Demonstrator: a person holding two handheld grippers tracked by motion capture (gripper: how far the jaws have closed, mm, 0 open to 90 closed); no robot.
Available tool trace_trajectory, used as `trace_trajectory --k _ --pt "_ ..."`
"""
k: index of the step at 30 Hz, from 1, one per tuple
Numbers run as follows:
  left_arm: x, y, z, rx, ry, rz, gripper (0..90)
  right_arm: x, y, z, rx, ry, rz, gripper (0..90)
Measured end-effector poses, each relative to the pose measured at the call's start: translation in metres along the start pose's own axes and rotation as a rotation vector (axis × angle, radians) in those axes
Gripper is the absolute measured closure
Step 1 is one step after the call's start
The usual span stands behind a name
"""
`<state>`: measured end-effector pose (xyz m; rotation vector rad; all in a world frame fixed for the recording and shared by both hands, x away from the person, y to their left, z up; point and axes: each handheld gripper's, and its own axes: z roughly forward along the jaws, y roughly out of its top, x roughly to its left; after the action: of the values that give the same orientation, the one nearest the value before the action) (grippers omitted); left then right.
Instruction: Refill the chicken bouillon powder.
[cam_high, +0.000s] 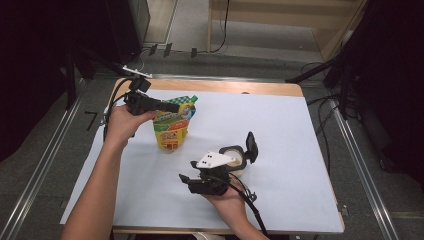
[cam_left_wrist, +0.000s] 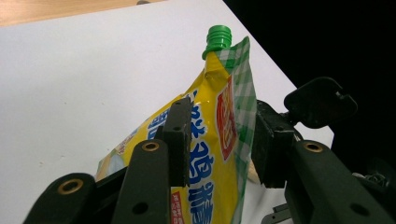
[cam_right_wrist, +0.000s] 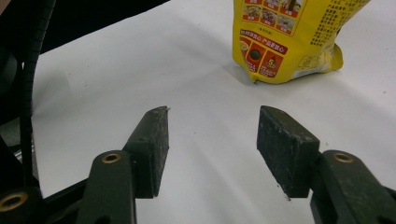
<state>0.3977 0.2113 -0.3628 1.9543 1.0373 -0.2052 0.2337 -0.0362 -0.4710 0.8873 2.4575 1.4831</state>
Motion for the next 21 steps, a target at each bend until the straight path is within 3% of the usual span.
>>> trace_trajectory --k 8,21 --pt "-0.005 0.002 -0.008 -0.011 -0.004 0.004 59.9 0.000 0.006 -0.006 0.000 0.009 -0.006 46.1" --pt "-0.011 0.002 -0.028 -0.054 0.003 0.001 51.5 -0.012 0.020 -0.022 0.020 0.023 0.021 48.0"
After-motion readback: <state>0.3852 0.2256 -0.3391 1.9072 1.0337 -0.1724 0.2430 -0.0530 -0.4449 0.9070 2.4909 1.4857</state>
